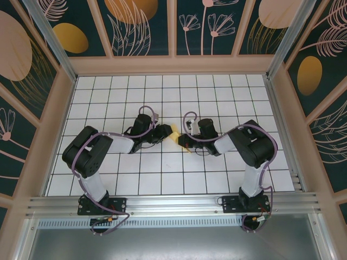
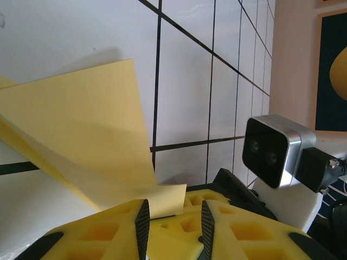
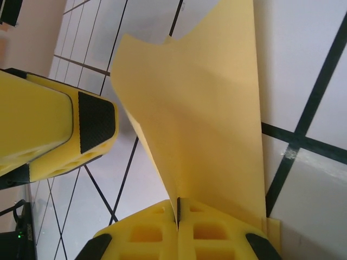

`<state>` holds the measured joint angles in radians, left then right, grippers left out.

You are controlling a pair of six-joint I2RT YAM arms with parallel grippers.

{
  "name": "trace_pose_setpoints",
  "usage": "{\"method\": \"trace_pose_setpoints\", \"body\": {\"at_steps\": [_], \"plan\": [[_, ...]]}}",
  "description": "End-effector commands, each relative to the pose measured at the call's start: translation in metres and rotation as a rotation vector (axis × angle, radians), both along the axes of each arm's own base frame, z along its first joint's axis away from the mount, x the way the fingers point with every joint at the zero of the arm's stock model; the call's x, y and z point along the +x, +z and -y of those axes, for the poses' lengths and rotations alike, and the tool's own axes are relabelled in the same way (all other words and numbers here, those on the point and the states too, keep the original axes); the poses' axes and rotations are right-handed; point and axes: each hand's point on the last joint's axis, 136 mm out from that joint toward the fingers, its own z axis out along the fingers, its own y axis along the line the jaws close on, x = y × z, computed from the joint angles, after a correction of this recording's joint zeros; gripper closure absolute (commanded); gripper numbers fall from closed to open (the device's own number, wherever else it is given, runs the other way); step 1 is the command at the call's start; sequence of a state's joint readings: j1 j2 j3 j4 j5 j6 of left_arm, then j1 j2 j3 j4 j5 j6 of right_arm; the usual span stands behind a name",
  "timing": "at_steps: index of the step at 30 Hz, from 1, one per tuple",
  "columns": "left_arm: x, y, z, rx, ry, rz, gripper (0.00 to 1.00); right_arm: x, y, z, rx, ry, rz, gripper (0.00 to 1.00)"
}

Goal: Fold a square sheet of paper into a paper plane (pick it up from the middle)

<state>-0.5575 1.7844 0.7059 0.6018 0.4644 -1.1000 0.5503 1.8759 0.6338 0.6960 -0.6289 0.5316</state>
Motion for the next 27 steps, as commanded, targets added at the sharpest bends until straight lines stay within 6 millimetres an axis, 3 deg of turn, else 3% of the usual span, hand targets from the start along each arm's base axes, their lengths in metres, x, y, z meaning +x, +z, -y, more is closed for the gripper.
{"method": "trace_pose_setpoints", "body": {"at_steps": [1,27], "plan": [[-0.002,0.008,0.007,-0.027,-0.028,0.039,0.67,0.000,-0.017,0.009,-0.015,-0.024,-0.105,1.00],[0.004,-0.018,0.015,-0.010,-0.056,0.035,0.86,0.004,-0.026,0.015,-0.027,-0.061,-0.278,1.00]]}}
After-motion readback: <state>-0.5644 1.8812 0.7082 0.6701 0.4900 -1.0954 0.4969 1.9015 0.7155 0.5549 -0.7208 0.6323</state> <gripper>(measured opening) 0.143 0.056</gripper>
